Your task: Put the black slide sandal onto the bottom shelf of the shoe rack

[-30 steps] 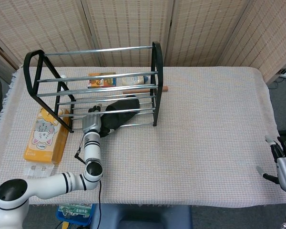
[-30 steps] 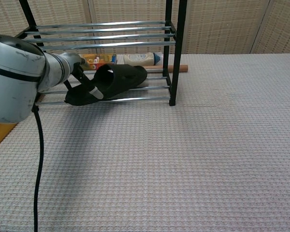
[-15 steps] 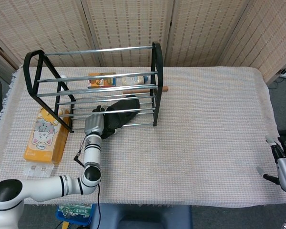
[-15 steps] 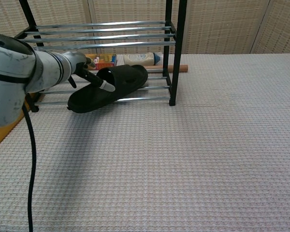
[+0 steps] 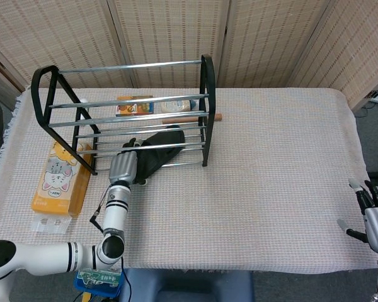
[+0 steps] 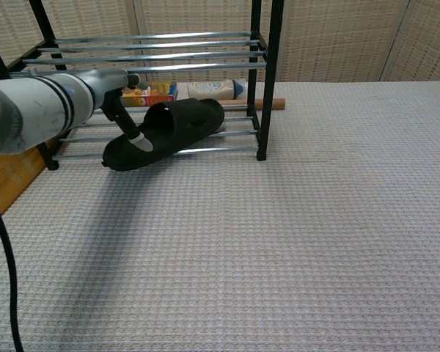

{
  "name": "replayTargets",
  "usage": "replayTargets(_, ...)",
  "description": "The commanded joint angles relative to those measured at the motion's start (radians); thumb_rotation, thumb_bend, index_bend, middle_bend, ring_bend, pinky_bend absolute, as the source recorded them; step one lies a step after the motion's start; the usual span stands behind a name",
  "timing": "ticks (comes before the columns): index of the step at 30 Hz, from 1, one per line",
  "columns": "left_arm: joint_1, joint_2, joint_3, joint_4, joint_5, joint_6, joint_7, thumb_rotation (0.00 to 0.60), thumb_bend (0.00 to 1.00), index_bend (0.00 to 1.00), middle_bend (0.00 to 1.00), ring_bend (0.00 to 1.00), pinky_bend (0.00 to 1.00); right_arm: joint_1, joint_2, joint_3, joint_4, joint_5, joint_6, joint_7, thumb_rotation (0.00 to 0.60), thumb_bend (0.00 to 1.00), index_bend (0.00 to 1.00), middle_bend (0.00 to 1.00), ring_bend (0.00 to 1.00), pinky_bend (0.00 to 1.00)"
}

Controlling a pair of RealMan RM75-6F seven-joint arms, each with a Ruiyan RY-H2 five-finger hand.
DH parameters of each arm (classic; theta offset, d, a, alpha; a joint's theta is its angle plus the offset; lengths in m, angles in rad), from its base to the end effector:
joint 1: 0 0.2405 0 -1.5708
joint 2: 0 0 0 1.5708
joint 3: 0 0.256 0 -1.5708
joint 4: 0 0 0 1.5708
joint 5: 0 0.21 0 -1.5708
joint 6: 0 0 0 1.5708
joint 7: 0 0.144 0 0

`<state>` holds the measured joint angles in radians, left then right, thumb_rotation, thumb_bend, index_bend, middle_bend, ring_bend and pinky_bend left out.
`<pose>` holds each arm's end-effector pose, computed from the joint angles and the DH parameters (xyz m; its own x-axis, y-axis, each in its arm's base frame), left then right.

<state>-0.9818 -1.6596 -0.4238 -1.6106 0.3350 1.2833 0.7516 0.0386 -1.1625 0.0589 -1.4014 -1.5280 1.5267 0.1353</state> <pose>-0.0758 0.3773 -0.0066 0.2552 0.2688 0.9288 0.9569 0.0672 -0.2824 -0.3485 -0.1695 0.1724 0.4252 0.0374 0.9043 -0.9051 0.0153 0.4249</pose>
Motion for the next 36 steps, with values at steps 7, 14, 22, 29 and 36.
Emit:
replayTargets(7, 0.068, 0.082, 0.129, -0.172, 0.236, 0.049, -0.026, 0.600, 0.05, 0.20, 0.23, 0.24, 0.46, 0.004, 0.000, -0.001, -0.004, -0.001, -0.006, -0.004, 0.600, 0.20, 0.00, 0.18, 0.10, 0.15)
replayTargets(14, 0.105, 0.115, 0.222, -0.227, 0.342, 0.024, -0.030, 0.600, 0.05, 0.25, 0.33, 0.32, 0.56, 0.006, -0.002, -0.002, -0.004, 0.000, -0.011, -0.004, 0.600, 0.20, 0.00, 0.18, 0.10, 0.15)
replayTargets(22, 0.169, 0.125, 0.299, -0.224, 0.419, 0.027, -0.071, 0.600, 0.05, 0.26, 0.50, 0.47, 0.71, 0.006, 0.000, -0.002, -0.001, 0.002, -0.012, -0.002, 0.600, 0.20, 0.00, 0.18, 0.10, 0.15)
replayTargets(29, 0.215, 0.144, 0.322, -0.225, 0.447, 0.037, -0.094, 0.600, 0.05, 0.24, 0.54, 0.50, 0.74, 0.007, 0.004, -0.001, -0.007, 0.001, -0.009, -0.008, 0.600, 0.20, 0.00, 0.18, 0.10, 0.15)
replayTargets(36, 0.248, 0.155, 0.321, -0.208, 0.438, 0.035, -0.097, 0.600, 0.05, 0.22, 0.52, 0.46, 0.74, 0.011, 0.009, 0.000, -0.021, -0.002, -0.010, -0.021, 0.600, 0.20, 0.00, 0.18, 0.10, 0.15)
